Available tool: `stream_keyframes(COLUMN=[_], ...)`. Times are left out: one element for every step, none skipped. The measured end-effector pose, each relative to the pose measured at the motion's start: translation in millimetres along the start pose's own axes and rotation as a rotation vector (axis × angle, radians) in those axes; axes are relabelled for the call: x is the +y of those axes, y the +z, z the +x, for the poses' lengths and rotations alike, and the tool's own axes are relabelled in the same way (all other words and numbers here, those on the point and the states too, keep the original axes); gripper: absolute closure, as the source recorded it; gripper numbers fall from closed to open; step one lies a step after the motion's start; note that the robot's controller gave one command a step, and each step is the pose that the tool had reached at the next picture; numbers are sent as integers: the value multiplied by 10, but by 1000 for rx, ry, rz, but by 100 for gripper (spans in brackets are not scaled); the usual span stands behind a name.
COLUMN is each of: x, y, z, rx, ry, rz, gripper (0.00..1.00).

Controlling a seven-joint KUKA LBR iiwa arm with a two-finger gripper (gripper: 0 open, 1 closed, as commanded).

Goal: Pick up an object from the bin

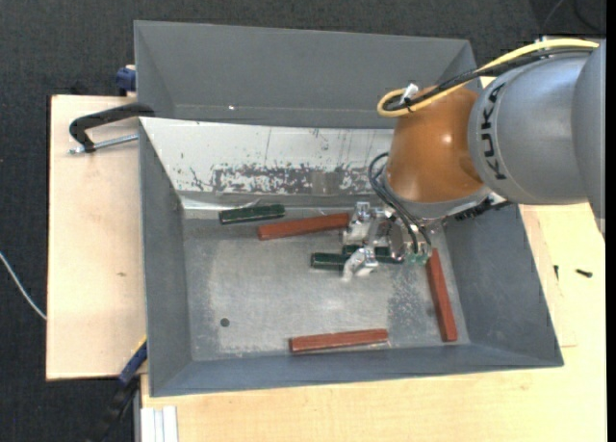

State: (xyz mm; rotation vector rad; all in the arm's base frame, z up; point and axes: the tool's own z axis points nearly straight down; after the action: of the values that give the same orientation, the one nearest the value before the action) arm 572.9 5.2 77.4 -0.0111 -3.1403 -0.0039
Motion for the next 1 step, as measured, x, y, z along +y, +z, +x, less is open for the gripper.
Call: stream_keyframes(x=[0], y=[0], z=[0], rx=[0], ry=[0], rz=[0], gripper=[100])
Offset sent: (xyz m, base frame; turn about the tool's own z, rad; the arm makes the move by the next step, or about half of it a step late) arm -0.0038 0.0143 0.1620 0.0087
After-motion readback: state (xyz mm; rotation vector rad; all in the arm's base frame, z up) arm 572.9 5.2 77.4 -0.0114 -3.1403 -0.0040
